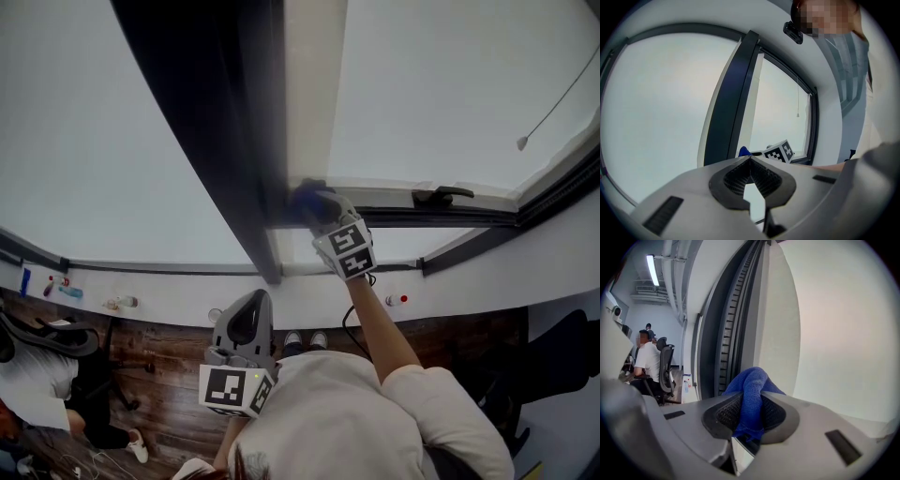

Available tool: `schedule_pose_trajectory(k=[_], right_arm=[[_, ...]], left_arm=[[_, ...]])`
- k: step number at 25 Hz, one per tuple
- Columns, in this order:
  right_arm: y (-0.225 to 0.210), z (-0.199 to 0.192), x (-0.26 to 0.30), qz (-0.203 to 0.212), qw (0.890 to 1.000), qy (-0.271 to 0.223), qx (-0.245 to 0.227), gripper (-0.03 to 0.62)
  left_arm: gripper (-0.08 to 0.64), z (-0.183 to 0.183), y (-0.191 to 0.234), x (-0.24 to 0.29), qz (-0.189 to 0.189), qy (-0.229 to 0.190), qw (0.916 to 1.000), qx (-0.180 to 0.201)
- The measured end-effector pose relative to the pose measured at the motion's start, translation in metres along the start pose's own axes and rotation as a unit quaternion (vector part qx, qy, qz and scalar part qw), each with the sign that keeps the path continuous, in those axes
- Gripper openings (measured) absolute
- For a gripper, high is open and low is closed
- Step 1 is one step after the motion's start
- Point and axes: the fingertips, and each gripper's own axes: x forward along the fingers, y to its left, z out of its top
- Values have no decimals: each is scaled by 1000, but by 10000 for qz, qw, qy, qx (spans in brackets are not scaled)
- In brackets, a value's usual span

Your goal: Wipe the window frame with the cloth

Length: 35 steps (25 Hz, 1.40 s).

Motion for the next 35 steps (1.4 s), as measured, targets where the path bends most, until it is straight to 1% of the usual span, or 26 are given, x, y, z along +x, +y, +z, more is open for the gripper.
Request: schedule_pose_trajectory(k=[2, 4, 8, 10, 13, 19, 27, 35], right_arm=[[5, -1, 7, 129, 9997, 98, -184, 80], [9, -4, 16, 160, 9986, 228, -444, 80], [7, -13, 29, -4, 9963, 409, -761, 80], [4, -15, 34, -78, 9960, 388, -796, 80], [3, -12, 38, -132, 9965, 419, -705, 80], [2, -11, 41, -53, 9968, 539, -591, 80], [1, -12, 39, -78, 9956, 574, -737, 83], [-4, -16, 34, -158, 9935, 688, -887, 83]], left_arm=[[9, 0, 0, -1, 81, -24, 10000, -1], [9, 0, 0, -4, 166, -38, 9999, 0], [9, 2, 5, -10, 422, -76, 9991, 47], [9, 4, 8, -13, 505, -93, 9987, 76], [9, 4, 11, -16, 570, -72, 9983, 74], [9, 1, 9, -11, 496, 1, 9987, 108], [9, 1, -7, -1, 201, 33, 9997, 163], [9, 0, -6, -1, 203, 24, 9997, 146]])
